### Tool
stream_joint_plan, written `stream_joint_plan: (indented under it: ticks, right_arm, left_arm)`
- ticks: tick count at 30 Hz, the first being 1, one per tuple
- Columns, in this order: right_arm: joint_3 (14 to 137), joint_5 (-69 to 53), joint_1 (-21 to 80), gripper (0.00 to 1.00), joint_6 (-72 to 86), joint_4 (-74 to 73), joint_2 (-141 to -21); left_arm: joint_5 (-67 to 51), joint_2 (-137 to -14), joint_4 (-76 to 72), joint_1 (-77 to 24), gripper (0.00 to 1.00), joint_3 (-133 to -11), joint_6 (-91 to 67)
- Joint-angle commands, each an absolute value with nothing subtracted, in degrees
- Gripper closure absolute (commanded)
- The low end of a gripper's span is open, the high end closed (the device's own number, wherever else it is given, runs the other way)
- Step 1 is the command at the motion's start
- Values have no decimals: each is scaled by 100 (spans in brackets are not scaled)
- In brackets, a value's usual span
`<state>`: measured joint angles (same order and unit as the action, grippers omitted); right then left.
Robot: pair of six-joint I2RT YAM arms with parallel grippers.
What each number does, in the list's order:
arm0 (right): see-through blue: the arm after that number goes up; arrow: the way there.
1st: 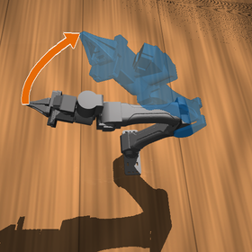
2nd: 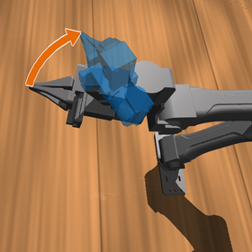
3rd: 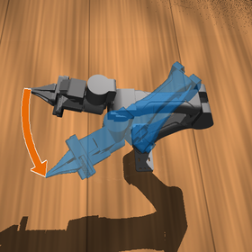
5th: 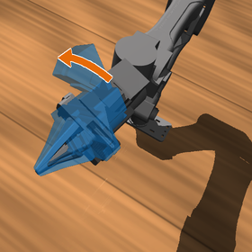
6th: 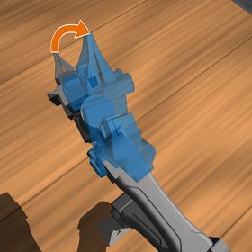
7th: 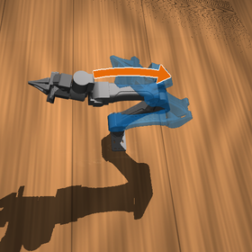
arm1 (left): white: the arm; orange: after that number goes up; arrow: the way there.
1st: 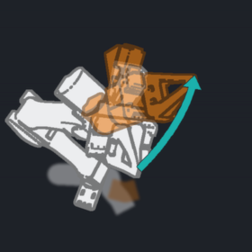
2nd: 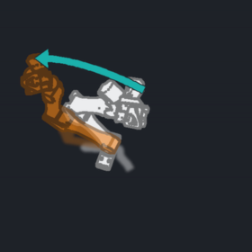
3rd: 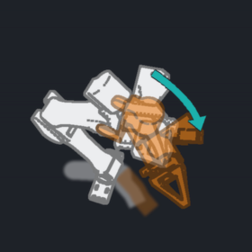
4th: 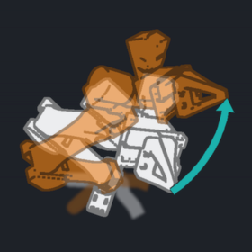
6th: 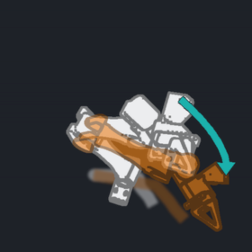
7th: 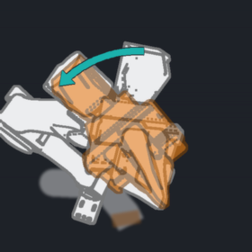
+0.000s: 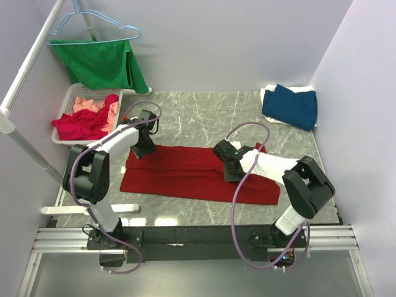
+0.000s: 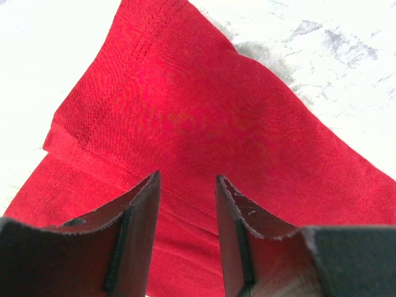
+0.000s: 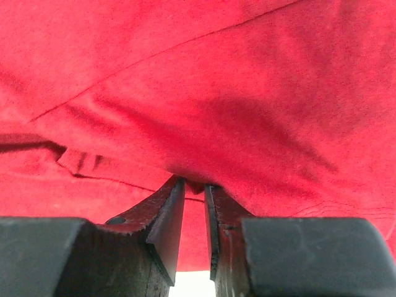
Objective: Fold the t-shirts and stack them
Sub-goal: Fold the tshirt
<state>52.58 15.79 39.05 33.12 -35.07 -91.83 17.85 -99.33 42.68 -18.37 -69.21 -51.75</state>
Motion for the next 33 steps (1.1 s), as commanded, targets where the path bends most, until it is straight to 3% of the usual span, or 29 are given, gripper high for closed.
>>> stream_joint_plan:
  ticks: [1,6,11,22,33]
  right_arm:
    - [5361,1811,3753,73,3252,-3358,-9202]
    - [5361,1758,3604,78,3191,-3296,-9281]
    - [5388,1731,3560,100,3190,-3357,-9264]
    - [5625,1415,3586,100,3436,-3990,-8280]
    - [4958,-200,3639,100,3401,-3692,-7664]
  left_arm:
    - [1784,-10028,4245,-1890,54,-7057,-5186]
    - [1811,-10037,4280,-1898,54,-7093,-5159]
    - [1837,-10028,4289,-1898,54,-7093,-5159]
    - [1837,-10055,4254,-1898,54,-7102,-5150]
    - [1890,-10204,4227,-1916,54,-7207,-5080]
